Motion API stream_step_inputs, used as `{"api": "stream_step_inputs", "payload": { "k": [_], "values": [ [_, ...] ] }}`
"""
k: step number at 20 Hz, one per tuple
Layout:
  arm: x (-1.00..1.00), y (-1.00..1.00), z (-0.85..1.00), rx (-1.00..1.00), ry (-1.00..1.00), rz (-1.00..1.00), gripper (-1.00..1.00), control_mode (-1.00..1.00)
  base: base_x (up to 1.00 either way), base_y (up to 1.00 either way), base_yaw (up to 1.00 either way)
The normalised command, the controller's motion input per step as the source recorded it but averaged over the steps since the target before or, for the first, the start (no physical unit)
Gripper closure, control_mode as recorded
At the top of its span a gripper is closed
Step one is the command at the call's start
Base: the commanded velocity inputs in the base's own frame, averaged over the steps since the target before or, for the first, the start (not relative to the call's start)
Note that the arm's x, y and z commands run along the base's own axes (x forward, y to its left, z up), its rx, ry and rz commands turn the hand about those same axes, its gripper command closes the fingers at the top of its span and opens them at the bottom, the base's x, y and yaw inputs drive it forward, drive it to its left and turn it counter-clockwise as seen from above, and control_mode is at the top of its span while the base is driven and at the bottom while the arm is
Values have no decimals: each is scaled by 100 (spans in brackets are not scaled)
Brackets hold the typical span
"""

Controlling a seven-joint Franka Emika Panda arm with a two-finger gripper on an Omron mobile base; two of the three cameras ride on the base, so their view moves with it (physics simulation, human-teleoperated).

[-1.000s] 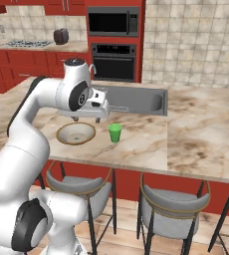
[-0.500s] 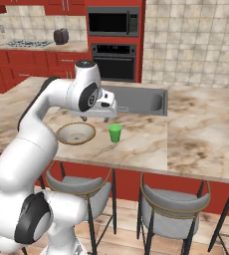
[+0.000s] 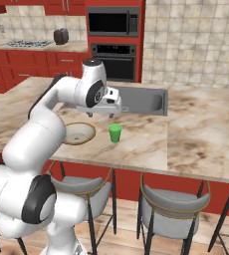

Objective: Place the cup inside the bowl on the dining table and move the bowl to any counter.

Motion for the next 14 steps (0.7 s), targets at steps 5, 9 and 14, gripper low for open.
{"api": "stream_step_inputs", "payload": {
  "k": [5,9,14],
  "values": [
    [45,0,0,0,0,0,-100,-100,0,0,0],
    [52,0,0,0,0,0,-100,-100,0,0,0],
    [44,0,0,0,0,0,-100,-100,0,0,0]
  ]
}}
